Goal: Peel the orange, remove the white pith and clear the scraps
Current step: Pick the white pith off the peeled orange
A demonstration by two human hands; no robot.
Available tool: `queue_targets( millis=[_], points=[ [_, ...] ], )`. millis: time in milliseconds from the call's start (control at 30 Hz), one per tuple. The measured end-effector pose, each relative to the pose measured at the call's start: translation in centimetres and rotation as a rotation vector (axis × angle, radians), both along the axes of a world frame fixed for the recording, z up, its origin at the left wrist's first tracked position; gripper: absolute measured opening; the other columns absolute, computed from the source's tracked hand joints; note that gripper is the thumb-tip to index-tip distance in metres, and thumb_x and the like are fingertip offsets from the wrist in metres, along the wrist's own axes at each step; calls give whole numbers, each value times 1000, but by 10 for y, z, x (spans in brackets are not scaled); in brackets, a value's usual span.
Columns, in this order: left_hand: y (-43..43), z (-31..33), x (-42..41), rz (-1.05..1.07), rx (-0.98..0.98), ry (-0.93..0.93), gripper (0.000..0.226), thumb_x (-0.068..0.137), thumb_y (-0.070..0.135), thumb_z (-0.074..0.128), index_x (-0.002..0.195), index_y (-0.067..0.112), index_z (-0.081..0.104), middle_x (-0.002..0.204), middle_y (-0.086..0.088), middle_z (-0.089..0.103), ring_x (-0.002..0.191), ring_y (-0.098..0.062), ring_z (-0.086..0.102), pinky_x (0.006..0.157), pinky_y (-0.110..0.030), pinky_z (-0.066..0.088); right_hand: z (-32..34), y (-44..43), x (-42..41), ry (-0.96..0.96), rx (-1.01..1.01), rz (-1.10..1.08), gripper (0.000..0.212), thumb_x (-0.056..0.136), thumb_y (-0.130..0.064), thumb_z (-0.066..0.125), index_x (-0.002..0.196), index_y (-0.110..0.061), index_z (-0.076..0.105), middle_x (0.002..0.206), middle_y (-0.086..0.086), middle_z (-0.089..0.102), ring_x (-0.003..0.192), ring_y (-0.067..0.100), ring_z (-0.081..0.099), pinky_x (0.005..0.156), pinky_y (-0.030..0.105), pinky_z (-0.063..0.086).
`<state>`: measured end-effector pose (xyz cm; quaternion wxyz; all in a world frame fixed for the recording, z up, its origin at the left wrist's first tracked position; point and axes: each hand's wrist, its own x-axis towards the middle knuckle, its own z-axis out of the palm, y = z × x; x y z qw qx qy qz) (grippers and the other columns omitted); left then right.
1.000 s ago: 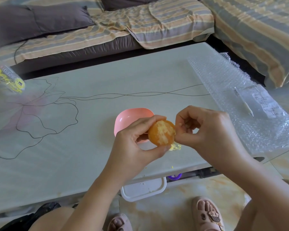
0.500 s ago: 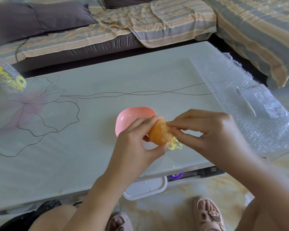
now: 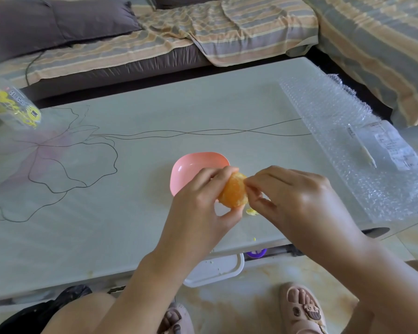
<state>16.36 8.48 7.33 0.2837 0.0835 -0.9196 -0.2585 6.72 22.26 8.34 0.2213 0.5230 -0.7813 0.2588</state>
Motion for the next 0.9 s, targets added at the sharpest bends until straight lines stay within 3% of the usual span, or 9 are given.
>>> queue_targets(
  millis=[167,233,333,500,633,733,833,900],
  points=[
    [0,-2,1,-39,23,-24,44,75,31,59,116,19,64,106,7,61,86,-8,59,69,-29,55,2,-2,-1,-12,-26,-25,19,82,-8,60,63,-11,62,57,4,53,45,25,46,39,32,42],
    [1,-1,2,-44,53,-32,44,75,29,62,117,20,64,107,9,61,88,-5,58,72,-24,53,6,1,-2,-164,-52,12,14,79,-10,62,66,-13,66,60,1,58,50,19,52,47,31,45],
    [-1,1,2,-57,139,-30,43,74,23,72,116,22,64,107,11,62,91,5,56,78,-7,43,17,7,-8,-519,-100,89,8,77,-12,70,75,-19,73,67,-11,67,64,4,62,61,11,46],
    [-2,8,4,-101,362,-72,50,72,11,81,117,25,64,109,14,64,100,-2,61,85,-7,44,22,12,-14,-832,-134,42,14,78,-11,70,74,-24,72,72,-18,70,70,0,65,66,6,45],
    [-3,9,5,-67,551,-106,53,70,9,81,113,34,64,103,19,67,93,-2,65,83,-10,47,14,10,-25,-736,-76,-117,9,76,-18,75,69,-23,71,64,-12,67,64,-1,58,61,7,43],
    [-6,7,5,-34,627,-121,53,69,9,83,110,37,65,99,17,68,91,-6,67,83,-16,50,-4,1,-33,-655,68,-185,19,72,-18,78,64,-19,61,61,-12,56,59,4,51,57,9,37],
    [-6,6,5,-20,685,-128,53,68,5,82,106,35,63,96,20,67,91,-6,65,78,-14,50,-26,-10,-35,-595,180,-159,28,70,-4,72,66,-22,52,64,-13,47,61,4,46,59,10,35],
    [-7,6,6,-6,737,-124,51,67,2,82,103,32,61,93,19,68,87,-3,66,74,-13,49,-37,-13,-34,-594,202,-147,30,72,6,62,67,-23,56,63,-14,48,61,5,48,60,12,37]
  ],
)
